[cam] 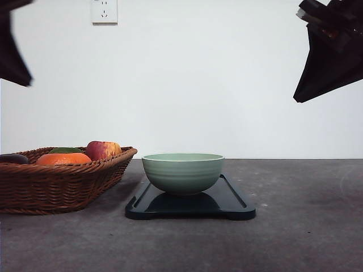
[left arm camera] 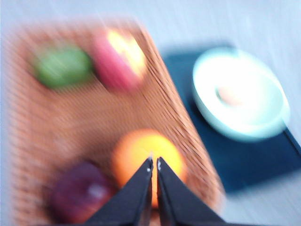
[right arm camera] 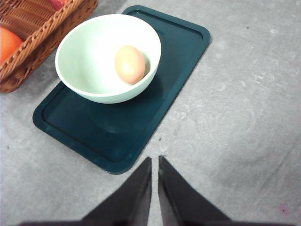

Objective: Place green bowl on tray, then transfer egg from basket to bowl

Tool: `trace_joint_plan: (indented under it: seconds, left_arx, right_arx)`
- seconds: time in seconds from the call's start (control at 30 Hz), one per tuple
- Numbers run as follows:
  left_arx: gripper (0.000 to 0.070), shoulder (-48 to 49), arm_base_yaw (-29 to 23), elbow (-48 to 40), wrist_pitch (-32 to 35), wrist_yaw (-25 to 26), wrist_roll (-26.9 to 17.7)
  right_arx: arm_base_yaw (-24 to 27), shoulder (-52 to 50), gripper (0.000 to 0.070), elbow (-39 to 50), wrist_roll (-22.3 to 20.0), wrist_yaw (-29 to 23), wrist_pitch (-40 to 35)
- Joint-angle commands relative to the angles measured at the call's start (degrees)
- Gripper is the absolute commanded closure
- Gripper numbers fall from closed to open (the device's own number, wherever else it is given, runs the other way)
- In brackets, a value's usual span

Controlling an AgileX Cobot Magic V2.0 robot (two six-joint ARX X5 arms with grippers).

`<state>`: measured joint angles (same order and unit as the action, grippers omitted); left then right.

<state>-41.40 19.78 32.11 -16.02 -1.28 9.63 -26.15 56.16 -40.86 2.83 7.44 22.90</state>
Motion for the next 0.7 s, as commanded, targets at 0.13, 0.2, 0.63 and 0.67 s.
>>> trace_joint_plan:
  seconds: [0.13,0.2,0.63,0.67]
  left_arx:
    - [0.0699,16.48,-8.34,-11.71,1.93,0.15,-1.58]
    - [0.0699,22.02,-11.0,-15.13,1.96,0.15,-1.97]
    - [0.0699,39.81,-18.74,-28.4,3.58,0.15,-2.08]
    - [0.0699,40.75,-18.74,-29.36,4.8,0.15,-2.1]
  right_arx:
    - [-0.24,0.3,0.0684,-0.33,-0.22,0.02,-0.61]
    - [-0.22,0.31,0.0684,-0.33,-0.22,0.02,-0.61]
    - [-0.22,0.29,0.0684,-0.33,-0.22,0.0,-0.61]
    - [-0.22,0.28,0.0685,-0.33,-0.22,0.0,-0.61]
